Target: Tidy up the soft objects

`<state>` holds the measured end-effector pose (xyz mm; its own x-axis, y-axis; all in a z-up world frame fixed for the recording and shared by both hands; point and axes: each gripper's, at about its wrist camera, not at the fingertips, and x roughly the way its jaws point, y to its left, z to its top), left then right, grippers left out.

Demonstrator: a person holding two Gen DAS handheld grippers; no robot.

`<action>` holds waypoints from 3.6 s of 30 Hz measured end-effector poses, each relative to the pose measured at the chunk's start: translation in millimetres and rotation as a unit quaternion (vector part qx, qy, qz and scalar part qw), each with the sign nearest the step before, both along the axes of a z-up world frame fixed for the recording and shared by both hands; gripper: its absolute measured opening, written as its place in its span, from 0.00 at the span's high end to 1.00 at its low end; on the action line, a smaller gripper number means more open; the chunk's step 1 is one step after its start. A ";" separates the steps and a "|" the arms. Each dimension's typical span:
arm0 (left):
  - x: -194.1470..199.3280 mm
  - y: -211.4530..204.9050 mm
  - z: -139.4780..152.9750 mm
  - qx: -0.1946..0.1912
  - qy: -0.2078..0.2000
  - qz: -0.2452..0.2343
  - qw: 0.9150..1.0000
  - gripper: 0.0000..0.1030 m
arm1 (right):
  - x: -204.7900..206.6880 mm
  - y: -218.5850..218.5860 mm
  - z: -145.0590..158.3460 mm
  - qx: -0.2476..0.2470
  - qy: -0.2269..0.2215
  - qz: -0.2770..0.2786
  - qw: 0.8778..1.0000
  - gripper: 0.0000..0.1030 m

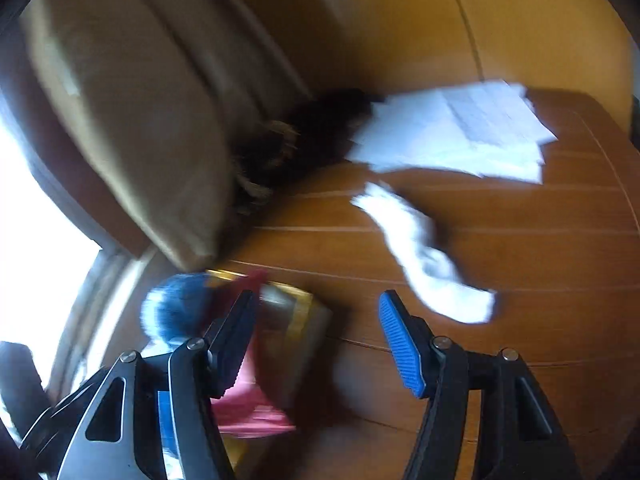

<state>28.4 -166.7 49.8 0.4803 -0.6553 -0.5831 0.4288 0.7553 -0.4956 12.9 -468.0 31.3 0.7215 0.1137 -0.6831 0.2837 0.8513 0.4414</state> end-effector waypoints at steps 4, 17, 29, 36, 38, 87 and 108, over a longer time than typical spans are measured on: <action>-10.0 -13.6 -3.6 0.008 -0.004 -0.016 1.000 0.32 | 16.0 -35.0 -30.3 -0.002 0.050 -0.040 0.998 0.39; -10.3 -0.1 -8.9 -0.004 0.023 -0.009 1.000 0.32 | 75.6 -39.9 -67.6 -0.060 0.112 -0.043 0.991 0.69; -63.5 -67.4 -17.9 0.018 0.048 -0.122 0.991 0.32 | -114.1 -0.9 -69.6 0.094 0.022 -0.060 0.994 0.72; -72.8 -108.4 -45.8 0.008 0.116 -0.142 0.983 0.32 | -180.6 16.7 -67.3 0.121 -0.041 -0.024 0.992 0.72; -74.8 -118.8 -51.8 0.009 0.122 -0.149 0.981 0.33 | -190.1 23.2 -67.1 0.111 -0.040 -0.008 0.993 0.72; -70.0 68.1 19.8 0.126 -0.123 0.129 0.976 0.12 | -131.1 180.7 7.3 -0.049 -0.086 0.144 0.985 0.39; -191.9 103.1 58.7 0.160 -0.183 0.161 0.957 0.08 | -216.6 197.8 31.2 -0.047 -0.079 0.113 0.989 0.35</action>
<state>-163.5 -63.6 108.5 0.8375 -0.2562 -0.4827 0.2500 0.9651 -0.0786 -203.7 -270.2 62.5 0.7831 0.2266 -0.5792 0.0149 0.9242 0.3817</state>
